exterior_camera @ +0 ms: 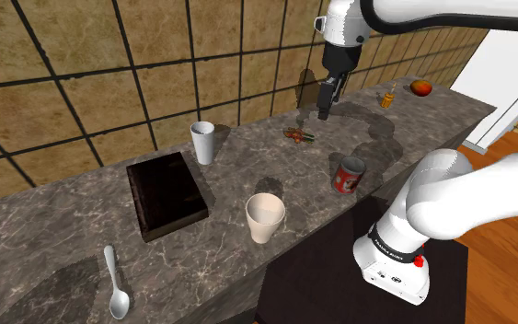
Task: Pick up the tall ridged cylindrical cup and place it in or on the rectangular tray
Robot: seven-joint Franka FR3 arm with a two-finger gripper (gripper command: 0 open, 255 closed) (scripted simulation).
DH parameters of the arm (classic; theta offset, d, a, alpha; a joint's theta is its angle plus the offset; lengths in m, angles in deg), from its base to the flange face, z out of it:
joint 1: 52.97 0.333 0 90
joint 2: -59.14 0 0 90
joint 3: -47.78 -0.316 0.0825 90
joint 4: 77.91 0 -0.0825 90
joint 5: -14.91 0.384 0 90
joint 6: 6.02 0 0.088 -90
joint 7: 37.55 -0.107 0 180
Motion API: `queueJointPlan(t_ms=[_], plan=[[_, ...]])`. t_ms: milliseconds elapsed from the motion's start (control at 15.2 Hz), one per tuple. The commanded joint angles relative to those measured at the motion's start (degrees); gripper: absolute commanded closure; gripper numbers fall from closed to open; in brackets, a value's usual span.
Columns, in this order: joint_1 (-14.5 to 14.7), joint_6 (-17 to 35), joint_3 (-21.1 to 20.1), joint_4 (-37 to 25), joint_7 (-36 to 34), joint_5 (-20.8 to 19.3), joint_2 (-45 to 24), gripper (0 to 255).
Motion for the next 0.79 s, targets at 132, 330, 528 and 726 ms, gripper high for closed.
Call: queueJointPlan(t_ms=[132, 330, 528, 726], plan=[[0.2, 3.5, -0.5, -0.4, -0.5, 0.3, -3.7, 0], [0.5, 8.5, -1.3, -1.7, -1.2, 0.5, -9.6, 0], [0.8, 13.1, -2.1, -3.6, -1.8, 0.6, -15.6, 0], [1.0, 17.1, -2.9, -6.2, -2.5, 0.5, -21.9, 0]])
